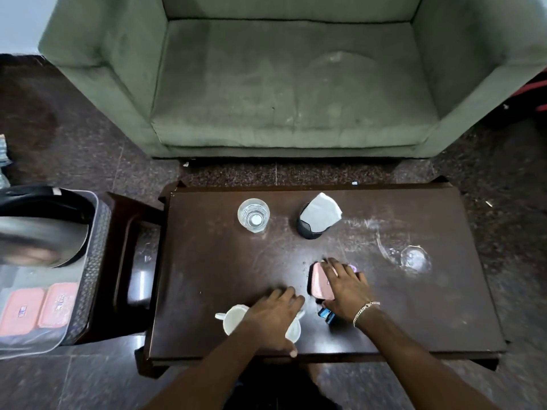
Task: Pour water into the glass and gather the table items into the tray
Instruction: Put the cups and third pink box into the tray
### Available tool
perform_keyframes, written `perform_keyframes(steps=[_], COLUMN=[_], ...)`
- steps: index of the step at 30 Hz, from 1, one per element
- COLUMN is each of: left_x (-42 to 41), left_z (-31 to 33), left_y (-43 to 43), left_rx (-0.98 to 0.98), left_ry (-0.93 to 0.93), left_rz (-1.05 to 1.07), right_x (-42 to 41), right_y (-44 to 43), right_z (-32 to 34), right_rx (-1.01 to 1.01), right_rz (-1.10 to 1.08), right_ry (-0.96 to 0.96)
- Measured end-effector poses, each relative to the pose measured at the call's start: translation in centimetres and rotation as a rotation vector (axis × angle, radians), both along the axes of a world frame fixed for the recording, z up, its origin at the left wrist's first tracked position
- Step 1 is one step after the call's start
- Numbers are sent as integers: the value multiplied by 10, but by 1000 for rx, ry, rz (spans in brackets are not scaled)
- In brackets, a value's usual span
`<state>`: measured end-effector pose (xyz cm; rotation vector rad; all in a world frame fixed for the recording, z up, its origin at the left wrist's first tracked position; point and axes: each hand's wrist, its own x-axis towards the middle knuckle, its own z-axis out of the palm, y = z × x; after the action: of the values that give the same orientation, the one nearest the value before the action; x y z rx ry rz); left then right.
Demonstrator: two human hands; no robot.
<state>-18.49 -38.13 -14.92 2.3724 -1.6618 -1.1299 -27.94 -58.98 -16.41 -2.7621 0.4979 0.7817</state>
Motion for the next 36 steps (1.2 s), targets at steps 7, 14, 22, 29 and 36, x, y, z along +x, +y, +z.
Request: perform_keyframes(steps=[7,14,22,29,36], left_x=[-15,-14,37,102,159], left_z=[-4,-7,14,65,137], left_y=[0,-1,14,93,232], left_rx=[86,57,-145,-427,-398], left_ry=[-73,-118,-157,-318,-426], left_rz=[-47,17,264,493,876], right_x=[-2,-2,33,105,193], right_y=[-1,-1,18,75,188], right_z=[-7,-8,20,76,126], right_rx=[9,19,58,110,274], right_rz=[11,-12,-57,27,172], right_ry=[-25,-59,-159,-293,-481])
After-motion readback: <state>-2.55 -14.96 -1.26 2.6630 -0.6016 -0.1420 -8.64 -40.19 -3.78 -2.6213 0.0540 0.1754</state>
